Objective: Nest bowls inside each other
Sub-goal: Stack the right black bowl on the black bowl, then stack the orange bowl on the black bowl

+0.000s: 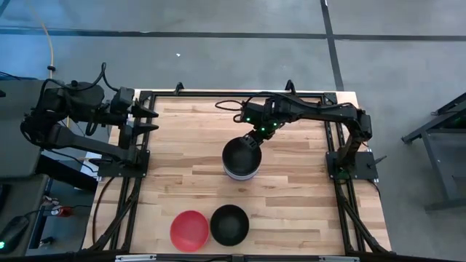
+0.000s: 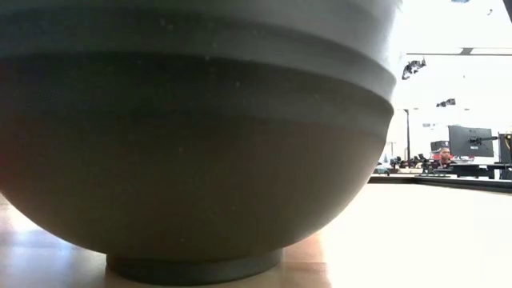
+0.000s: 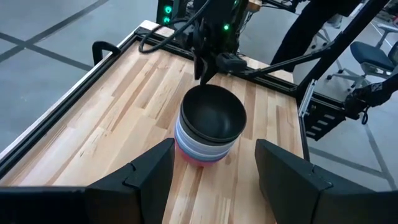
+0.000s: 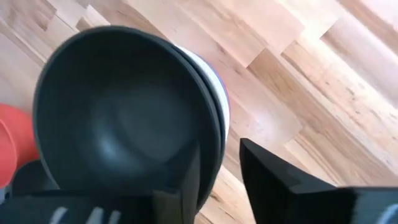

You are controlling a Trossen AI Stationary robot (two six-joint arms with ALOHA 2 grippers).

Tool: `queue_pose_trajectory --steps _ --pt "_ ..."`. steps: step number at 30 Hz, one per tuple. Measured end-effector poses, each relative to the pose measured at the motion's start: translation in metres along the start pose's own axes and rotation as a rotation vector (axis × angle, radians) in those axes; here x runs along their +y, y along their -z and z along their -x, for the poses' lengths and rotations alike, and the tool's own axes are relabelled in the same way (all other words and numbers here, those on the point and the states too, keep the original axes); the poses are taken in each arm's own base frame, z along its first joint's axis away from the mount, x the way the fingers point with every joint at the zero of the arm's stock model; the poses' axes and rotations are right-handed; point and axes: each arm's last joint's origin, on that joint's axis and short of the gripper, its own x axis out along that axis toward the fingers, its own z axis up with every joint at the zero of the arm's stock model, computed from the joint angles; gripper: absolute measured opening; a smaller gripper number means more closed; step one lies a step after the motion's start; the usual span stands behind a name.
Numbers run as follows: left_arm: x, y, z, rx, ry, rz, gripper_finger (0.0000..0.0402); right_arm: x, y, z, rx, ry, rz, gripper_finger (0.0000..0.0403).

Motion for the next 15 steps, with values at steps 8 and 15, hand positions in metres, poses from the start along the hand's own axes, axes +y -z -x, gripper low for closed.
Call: queue_pose_trajectory --steps 8,15 --pt "-0.001 0.013 -0.014 0.139 0.101 0.039 0.0211 0.001 0.028 0.045 -0.092 -0.052 0.094 0.0139" --pt "-0.006 0.052 -0.056 0.370 0.174 0.035 0.0211 0.016 0.081 0.088 -0.197 -0.122 0.292 0.0140"
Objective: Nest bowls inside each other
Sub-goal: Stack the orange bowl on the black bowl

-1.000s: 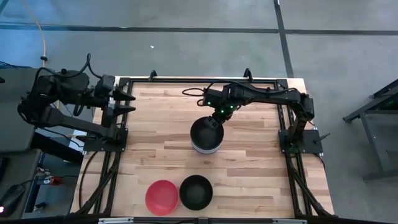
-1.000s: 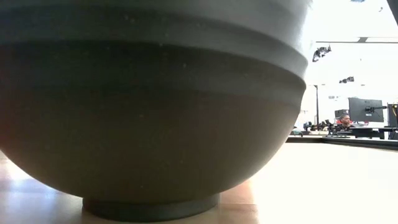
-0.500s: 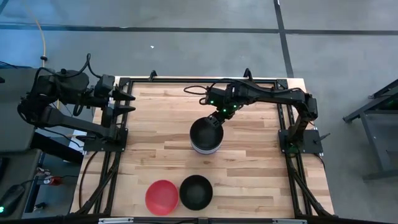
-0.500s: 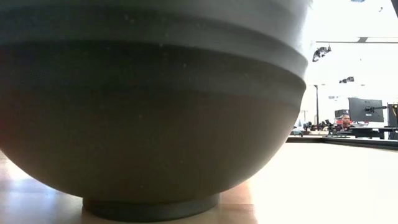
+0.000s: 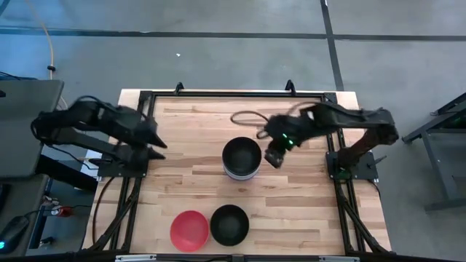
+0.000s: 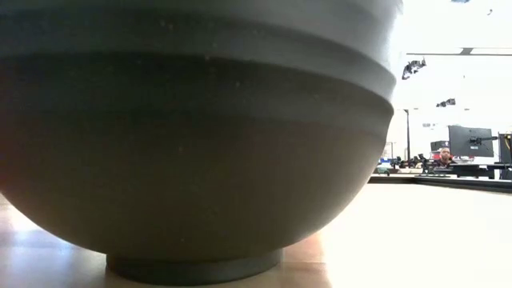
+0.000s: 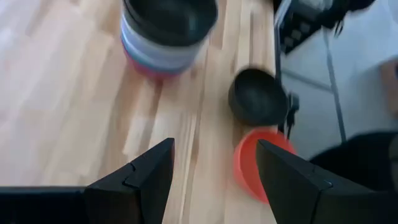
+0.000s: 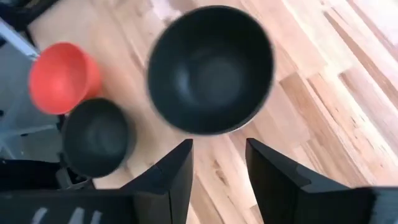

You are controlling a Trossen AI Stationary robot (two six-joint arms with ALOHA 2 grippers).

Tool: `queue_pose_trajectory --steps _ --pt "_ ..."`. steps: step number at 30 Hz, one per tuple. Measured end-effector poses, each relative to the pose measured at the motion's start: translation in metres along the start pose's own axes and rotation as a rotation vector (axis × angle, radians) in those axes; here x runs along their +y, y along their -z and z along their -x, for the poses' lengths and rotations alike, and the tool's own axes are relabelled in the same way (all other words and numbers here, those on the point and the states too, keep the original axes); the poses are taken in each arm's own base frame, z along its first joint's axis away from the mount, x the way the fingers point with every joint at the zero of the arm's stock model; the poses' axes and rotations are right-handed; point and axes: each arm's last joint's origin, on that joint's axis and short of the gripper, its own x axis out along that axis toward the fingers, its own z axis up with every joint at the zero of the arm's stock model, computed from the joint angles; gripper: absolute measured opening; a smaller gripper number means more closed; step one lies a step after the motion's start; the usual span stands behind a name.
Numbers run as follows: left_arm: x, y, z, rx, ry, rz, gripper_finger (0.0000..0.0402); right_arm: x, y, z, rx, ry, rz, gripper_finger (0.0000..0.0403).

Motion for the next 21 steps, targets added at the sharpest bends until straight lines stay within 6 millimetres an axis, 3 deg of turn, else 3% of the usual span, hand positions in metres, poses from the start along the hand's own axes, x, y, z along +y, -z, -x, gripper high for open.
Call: queue_pose_trajectory --steps 8,21 --pt "-0.005 0.022 -0.059 0.059 0.114 0.007 0.0211 0.038 0.041 0.021 -0.033 -0.050 0.015 0.0140" --pt "-0.032 0.071 -0.123 0.158 0.216 0.138 0.0211 0.095 0.097 0.006 -0.064 -0.001 -0.038 0.0140"
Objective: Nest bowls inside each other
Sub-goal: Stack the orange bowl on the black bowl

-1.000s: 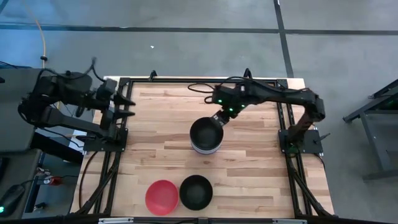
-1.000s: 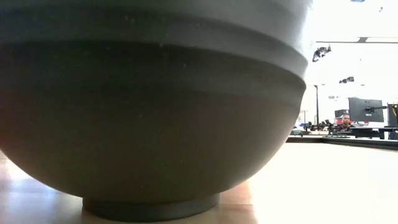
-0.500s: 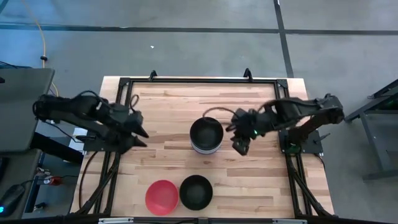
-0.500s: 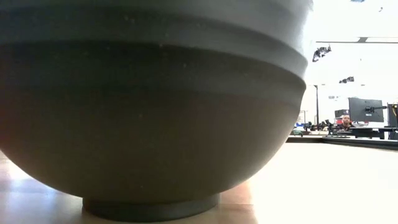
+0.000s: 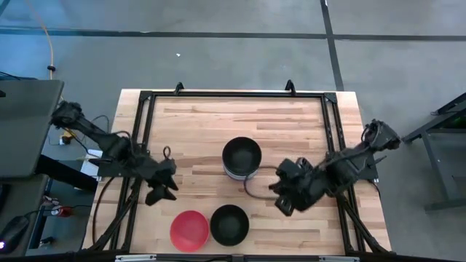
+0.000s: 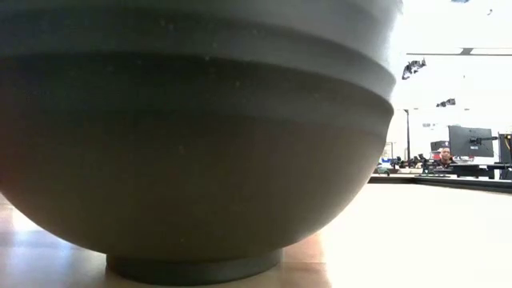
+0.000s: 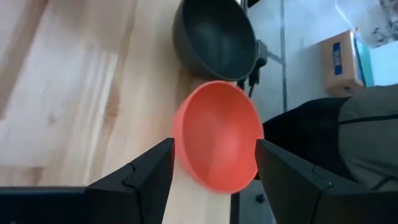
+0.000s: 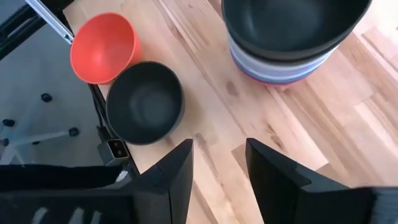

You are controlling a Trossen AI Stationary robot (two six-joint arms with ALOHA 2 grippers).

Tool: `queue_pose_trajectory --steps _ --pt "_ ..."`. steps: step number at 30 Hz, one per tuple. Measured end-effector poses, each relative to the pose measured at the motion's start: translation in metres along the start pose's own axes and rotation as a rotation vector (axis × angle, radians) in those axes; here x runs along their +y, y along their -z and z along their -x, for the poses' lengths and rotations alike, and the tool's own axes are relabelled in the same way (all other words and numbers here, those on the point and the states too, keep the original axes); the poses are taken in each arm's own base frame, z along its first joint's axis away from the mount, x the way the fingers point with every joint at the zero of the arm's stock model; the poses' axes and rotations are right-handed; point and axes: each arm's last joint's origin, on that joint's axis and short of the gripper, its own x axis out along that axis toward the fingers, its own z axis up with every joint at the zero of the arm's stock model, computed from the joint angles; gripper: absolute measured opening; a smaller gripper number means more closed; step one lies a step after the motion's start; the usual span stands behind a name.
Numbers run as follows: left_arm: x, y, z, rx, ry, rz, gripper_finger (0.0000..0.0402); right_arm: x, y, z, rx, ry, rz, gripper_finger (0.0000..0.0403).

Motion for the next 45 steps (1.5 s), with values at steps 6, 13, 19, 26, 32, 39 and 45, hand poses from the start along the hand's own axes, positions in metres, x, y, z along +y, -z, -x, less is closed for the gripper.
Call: queue_pose_trajectory --steps 6,13,19,26,32,39,45 --pt "-0.009 0.018 -0.030 0.040 -0.097 0.046 0.0211 0.018 0.021 -0.009 -0.017 0.024 -0.016 0.0140" --pt "-0.019 0.039 -0.072 0.127 -0.169 0.067 0.0211 0.029 0.036 -0.014 -0.039 0.021 -0.024 0.0140" --pt "-0.019 0.054 -0.103 0.180 -0.241 0.131 0.0211 0.032 0.038 -0.012 -0.072 0.008 -0.043 0.0140" --pt "-0.020 0.060 -0.118 0.182 -0.251 0.192 0.0210 0.034 0.039 -0.012 -0.076 -0.004 -0.044 0.0140" --pt "-0.017 0.058 -0.119 0.158 -0.278 0.233 0.0156 0.034 0.039 -0.012 -0.095 -0.002 -0.044 0.0140" --pt "-0.009 0.049 -0.120 0.143 -0.317 0.243 0.0019 0.034 0.038 -0.012 -0.105 0.001 -0.038 0.0140" --pt "0.002 0.037 -0.120 0.142 -0.356 0.248 0.0006 0.034 0.038 -0.012 -0.108 0.004 -0.035 0.0140"
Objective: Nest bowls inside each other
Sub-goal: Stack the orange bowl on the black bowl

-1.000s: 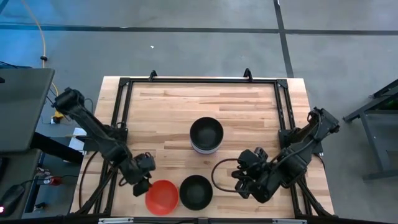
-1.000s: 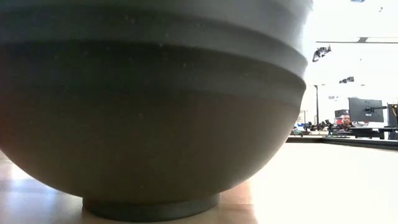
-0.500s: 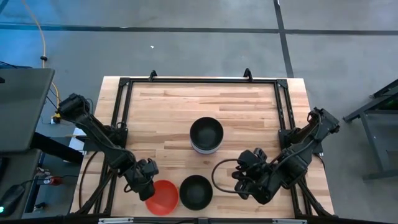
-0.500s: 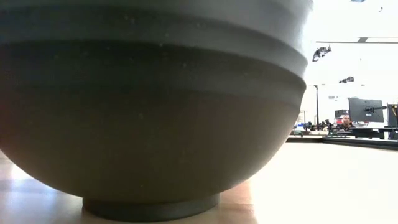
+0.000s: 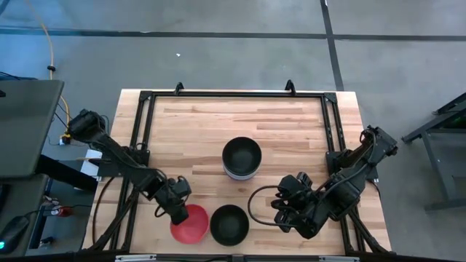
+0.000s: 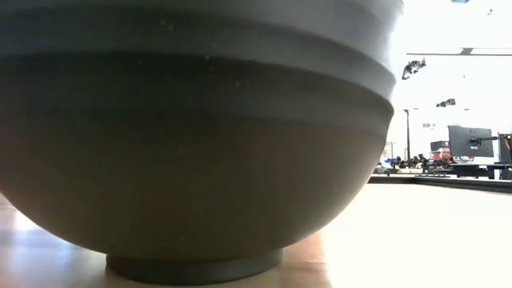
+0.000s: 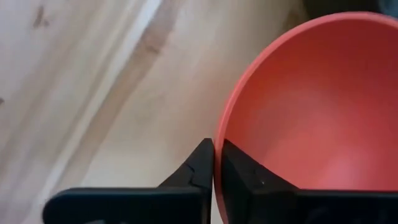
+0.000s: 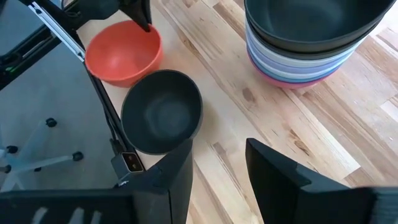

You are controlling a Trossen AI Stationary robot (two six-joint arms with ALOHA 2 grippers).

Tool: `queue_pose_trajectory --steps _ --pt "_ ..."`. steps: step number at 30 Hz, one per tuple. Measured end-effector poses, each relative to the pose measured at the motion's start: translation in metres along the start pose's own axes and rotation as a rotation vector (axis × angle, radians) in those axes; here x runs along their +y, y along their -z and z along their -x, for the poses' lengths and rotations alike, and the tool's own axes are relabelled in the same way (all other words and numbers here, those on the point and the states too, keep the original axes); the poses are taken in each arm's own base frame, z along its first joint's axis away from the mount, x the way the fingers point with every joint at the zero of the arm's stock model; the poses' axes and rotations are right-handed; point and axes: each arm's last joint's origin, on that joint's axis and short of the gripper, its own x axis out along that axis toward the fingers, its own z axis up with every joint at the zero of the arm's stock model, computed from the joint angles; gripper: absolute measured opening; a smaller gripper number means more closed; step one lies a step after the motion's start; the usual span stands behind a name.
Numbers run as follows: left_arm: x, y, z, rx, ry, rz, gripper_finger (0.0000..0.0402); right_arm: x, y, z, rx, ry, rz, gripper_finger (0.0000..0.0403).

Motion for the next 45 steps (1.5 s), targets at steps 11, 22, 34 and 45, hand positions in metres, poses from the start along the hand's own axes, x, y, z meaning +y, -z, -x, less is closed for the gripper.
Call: queue_pose_trajectory --steps 11,22,34,45 --pt "0.024 -0.044 0.028 -0.043 0.032 -0.009 0.0002 -0.001 -0.001 0.000 -0.027 0.012 0.003 0.0140" --pt "0.062 -0.076 0.097 -0.144 -0.091 0.043 0.0001 -0.001 -0.001 0.001 -0.072 0.023 -0.002 0.0140" --pt "0.057 -0.135 0.176 -0.333 -0.108 0.006 0.0000 -0.001 -0.001 0.001 -0.074 0.025 -0.002 0.0140" --pt "0.041 -0.197 0.191 -0.378 -0.173 -0.059 0.0000 -0.001 -0.001 0.001 -0.074 0.024 -0.005 0.0140"
